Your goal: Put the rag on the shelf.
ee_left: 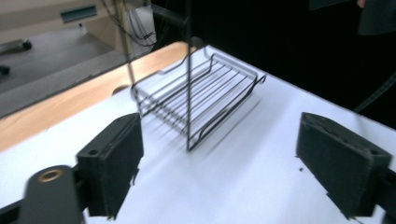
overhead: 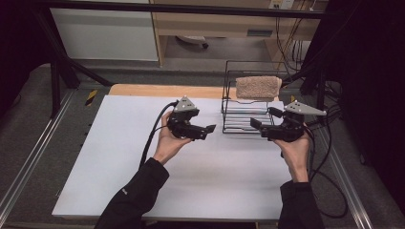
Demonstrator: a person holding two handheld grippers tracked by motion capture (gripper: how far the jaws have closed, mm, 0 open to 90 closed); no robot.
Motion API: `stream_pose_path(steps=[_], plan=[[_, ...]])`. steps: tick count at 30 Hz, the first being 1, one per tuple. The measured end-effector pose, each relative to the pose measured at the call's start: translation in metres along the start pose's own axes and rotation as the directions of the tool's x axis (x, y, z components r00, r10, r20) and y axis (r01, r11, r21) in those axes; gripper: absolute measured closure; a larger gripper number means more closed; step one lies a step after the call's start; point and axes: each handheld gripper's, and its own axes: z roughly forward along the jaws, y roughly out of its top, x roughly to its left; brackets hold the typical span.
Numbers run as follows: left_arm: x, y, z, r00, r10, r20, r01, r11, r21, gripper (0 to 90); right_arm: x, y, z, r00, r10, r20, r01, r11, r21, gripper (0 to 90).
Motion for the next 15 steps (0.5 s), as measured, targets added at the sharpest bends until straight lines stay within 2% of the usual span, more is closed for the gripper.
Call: stream_pose_path(steps=[5, 7, 13, 15], plan=[[0.012, -0.023, -0.018, 0.9995, -0.023, -0.022, 0.023, 0.9997, 0.008, 11.5, 0.007, -0.013, 0.007, 0.9996, -0.01, -0.025, 0.011, 0.999, 0.052, 2.3], [0.016, -0.032, -0.025, 0.9991, -0.028, -0.031, 0.029, 0.9995, 0.015, 11.2, 0.009, -0.018, 0.009, 0.9991, -0.01, -0.041, 0.013, 0.998, 0.062, 1.8], [0.027, -0.063, -0.045, 0.9967, -0.055, -0.059, 0.057, 0.9982, 0.02, 11.3, 0.014, -0.031, 0.012, 0.9986, -0.011, -0.051, 0.015, 0.997, 0.077, 0.6], [0.03, -0.074, -0.052, 0.9958, -0.051, -0.076, 0.054, 0.998, 0.033, 11.3, 0.014, -0.037, 0.014, 0.9985, -0.007, -0.055, 0.011, 0.997, 0.078, 0.6]])
